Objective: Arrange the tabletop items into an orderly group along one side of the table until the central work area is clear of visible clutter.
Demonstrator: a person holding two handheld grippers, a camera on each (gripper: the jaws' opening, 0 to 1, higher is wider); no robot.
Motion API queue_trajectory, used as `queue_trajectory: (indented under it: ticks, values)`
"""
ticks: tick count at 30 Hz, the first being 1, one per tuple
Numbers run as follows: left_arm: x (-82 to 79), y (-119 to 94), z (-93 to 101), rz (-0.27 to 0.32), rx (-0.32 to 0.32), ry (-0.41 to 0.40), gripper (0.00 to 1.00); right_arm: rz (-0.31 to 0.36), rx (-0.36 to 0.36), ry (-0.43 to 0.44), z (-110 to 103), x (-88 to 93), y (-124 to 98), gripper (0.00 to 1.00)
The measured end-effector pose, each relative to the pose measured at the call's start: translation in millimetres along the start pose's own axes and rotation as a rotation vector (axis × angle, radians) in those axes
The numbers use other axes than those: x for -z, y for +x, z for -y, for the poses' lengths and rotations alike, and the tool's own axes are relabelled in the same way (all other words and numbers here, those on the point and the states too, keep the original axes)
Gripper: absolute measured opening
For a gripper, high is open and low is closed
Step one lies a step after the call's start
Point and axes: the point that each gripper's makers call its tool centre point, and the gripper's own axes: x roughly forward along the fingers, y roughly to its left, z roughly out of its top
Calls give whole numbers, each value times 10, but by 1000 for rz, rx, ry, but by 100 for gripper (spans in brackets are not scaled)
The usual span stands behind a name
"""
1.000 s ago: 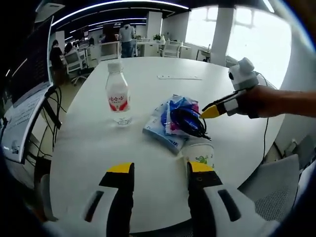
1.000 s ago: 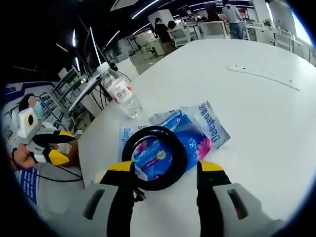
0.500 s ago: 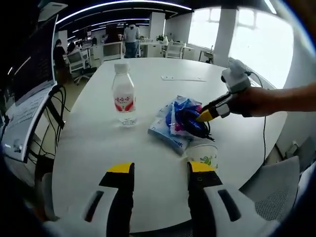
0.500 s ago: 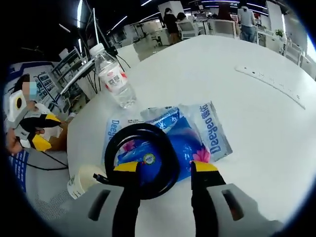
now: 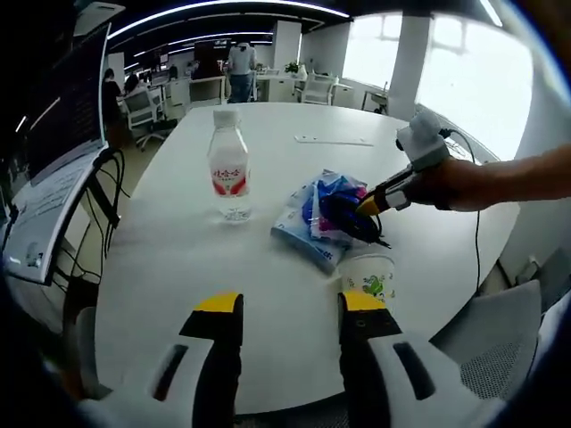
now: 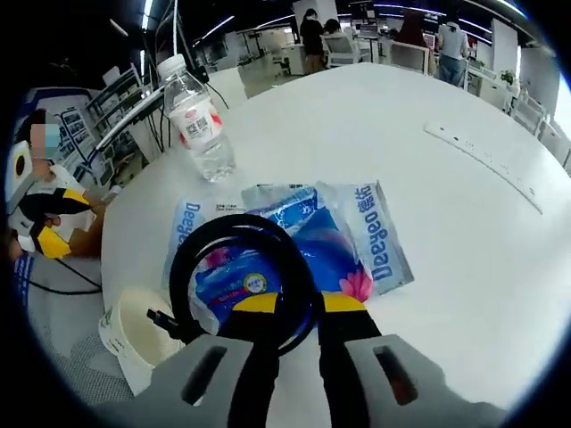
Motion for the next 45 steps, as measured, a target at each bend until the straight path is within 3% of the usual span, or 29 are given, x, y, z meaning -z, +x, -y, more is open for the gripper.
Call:
queue_trajectory:
  ticks: [11,18,27,45]
  values:
    - [6,-27,9,4,0,0,41,30,-5,2,-20,-14,-42,7]
    - [0,-37,19,8,3,1,41,76,28,20,-27,-98,-172,4]
    - [-6,-39,37,12,9,5,41,124,9,26,-119,-182,-297,3]
    - [-61,-54,54,21,18,12,41,160,20,24,-193,-220,-497,1]
